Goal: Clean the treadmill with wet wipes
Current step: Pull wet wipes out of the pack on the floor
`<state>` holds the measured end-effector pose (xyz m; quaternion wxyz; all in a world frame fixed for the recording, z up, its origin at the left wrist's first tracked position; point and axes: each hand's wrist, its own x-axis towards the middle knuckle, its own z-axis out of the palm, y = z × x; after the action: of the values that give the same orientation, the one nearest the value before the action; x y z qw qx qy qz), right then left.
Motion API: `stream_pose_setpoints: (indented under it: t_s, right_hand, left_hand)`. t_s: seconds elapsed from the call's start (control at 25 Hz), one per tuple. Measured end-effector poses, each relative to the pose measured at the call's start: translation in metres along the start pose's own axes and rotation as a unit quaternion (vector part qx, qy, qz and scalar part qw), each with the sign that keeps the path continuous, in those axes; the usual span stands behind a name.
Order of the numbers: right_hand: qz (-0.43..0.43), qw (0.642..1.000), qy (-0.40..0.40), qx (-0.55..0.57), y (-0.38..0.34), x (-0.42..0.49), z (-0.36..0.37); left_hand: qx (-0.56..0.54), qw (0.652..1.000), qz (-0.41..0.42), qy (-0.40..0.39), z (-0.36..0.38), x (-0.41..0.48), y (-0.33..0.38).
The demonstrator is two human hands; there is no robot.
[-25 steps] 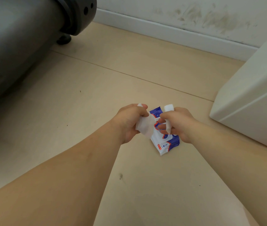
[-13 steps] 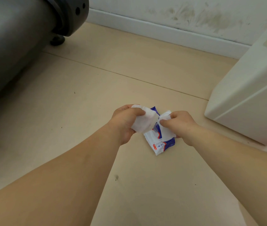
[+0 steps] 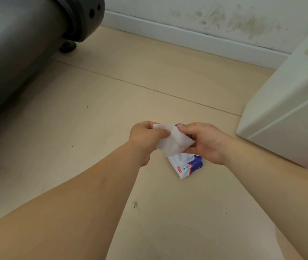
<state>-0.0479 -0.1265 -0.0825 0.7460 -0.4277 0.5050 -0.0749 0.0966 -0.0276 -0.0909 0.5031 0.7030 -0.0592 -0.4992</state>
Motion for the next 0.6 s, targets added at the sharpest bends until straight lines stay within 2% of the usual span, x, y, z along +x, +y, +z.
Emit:
stream_pose_setpoints:
  t_s: [0.12, 0.32, 0.48, 0.6]
  right_hand:
    - [0.022, 0.999, 0.025, 0.016, 0.0, 0.0, 0.001]
    - [0.034, 0.996, -0.006, 0.078, -0.002, 0.004, 0.014]
    - [0.026, 0.997, -0.066, 0.006, -0.001, 0.003, 0.011]
    - [0.011, 0.998, -0.056, -0.008, 0.001, 0.005, 0.012]
  left_hand:
    - [0.048, 0.997, 0.053, 0.031, 0.001, -0.002, -0.002]
    - [0.043, 0.996, 0.074, 0.001, 0.011, -0.007, 0.005]
    - [0.019, 0.998, 0.067, 0.008, 0.008, -0.005, 0.004]
    - [0.018, 0.998, 0.063, 0.002, 0.007, -0.004, 0.004]
